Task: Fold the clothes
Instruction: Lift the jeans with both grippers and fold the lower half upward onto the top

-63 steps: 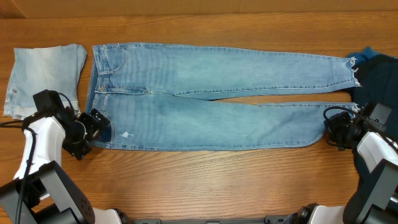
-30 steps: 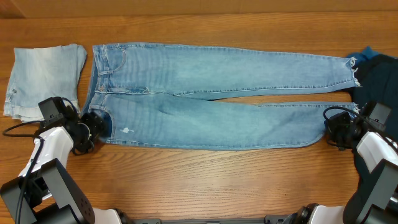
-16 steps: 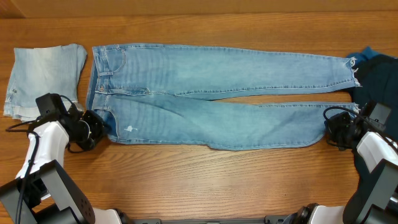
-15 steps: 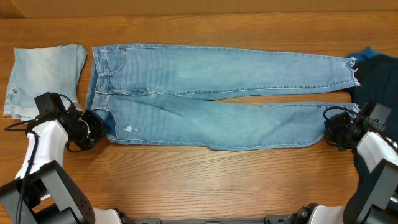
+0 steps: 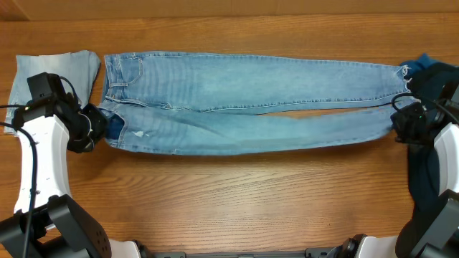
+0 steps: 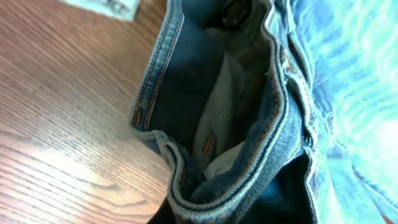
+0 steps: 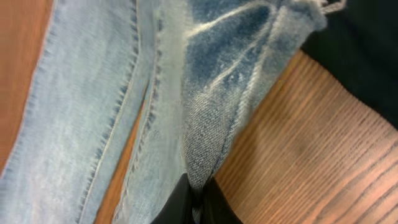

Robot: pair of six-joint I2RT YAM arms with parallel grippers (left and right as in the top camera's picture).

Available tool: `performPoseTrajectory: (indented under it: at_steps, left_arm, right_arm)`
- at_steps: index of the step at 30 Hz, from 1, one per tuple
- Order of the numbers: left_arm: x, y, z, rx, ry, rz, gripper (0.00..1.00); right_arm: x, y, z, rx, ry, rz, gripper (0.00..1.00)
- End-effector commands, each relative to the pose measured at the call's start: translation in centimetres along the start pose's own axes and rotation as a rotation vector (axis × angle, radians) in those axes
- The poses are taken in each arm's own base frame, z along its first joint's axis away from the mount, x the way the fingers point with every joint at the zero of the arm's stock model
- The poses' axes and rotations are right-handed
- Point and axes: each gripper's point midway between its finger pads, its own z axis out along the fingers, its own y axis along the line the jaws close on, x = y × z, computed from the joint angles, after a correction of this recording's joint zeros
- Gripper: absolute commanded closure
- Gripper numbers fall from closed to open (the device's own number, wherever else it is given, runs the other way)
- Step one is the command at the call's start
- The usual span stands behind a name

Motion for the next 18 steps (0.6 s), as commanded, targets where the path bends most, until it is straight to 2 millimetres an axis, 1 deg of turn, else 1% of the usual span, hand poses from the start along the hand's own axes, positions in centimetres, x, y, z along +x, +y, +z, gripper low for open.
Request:
performPoseTrajectory:
  at_steps: [1,4,5,8,9,12,14,15,16,18]
  left_arm:
    - [-3.2,-1.7,-4.0,0.015,-0.131,0.034,0.96]
    - [-4.2,-2.6,-5.6,0.032,-0.167,0.043,0.96]
    - [-4.2,-3.0,-5.7,0.035,-0.171,0.051,0.96]
    - [-4.3,-3.2,-5.4,-0.023,-0.191,0.074,0.96]
    - [-4.3,-3.6,-5.4,-0.02,-0.191,0.082,0.96]
    - [-5.1,-4.8,-5.2,-0.014,-0.191,0.098,0.96]
    - [-6.1,-5.2,-5.0,-0.018,-0.184,0.096,0.96]
    - [-6.8,-5.6,-4.7,-0.02,-0.18,0.097,0.96]
    - [-7.4,-5.9,-4.4,-0.021,-0.176,0.098,0.96]
    - [-8.5,-6.7,-3.5,-0.022,-0.168,0.098,0.96]
  right_arm:
    - [-2.5,1.3,-1.8,-0.016,-0.087,-0.007,0.96]
    - [-2.8,1.6,-2.1,-0.023,-0.096,-0.001,0.96]
    - [-2.9,1.8,-2.2,-0.027,-0.1,-0.003,0.96]
    - [-3.5,2.9,-2.6,-0.033,-0.101,-0.016,0.96]
    - [-3.6,3.2,-2.4,-0.021,-0.08,-0.023,0.96]
    - [-4.2,4.1,-1.0,0.033,-0.015,-0.044,0.96]
    - [-5.6,5.0,-1.0,0.052,-0.043,-0.055,0.96]
    - [-6.7,5.6,-1.7,0.048,-0.088,-0.053,0.96]
    - [-7.3,5.9,-2.2,0.042,-0.107,-0.054,0.96]
    - [-7.6,6.0,-2.2,0.044,-0.122,-0.052,0.96]
